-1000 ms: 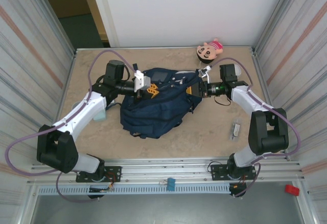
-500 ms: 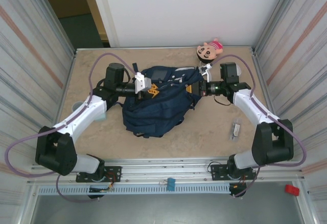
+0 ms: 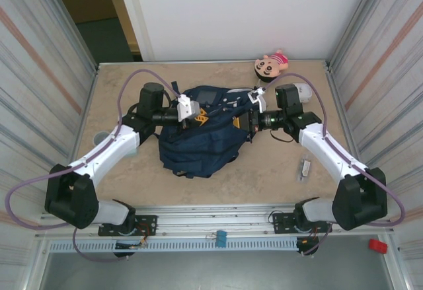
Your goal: Pack the student bag
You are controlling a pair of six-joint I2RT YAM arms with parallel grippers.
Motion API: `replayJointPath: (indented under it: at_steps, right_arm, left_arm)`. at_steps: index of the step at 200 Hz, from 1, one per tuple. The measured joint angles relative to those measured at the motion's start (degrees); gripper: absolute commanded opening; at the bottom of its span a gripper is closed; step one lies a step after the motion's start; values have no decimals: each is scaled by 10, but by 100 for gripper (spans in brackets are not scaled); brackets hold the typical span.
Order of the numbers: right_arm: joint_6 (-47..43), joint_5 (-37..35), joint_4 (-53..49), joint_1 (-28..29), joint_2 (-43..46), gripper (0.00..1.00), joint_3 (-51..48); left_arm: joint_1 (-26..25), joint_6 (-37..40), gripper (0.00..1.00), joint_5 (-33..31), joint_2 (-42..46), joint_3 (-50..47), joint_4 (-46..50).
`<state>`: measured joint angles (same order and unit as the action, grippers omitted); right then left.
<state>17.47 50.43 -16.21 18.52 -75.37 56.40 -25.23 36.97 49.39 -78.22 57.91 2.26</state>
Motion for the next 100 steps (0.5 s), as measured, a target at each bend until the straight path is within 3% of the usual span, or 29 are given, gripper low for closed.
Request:
replayJointPath:
  at_steps: [29, 63, 100]
  right_arm:
    - [14, -1, 31, 4, 0, 26, -19]
    - [32, -4, 60, 5, -1, 5, -32]
    - [35, -33, 58, 4, 14, 0, -39]
  left_arm:
    - [-3, -6, 0, 1, 0, -10, -9]
    - [-4, -12, 0, -1, 0, -13, -17]
    - [-8, -14, 0, -34, 0, -13, -21]
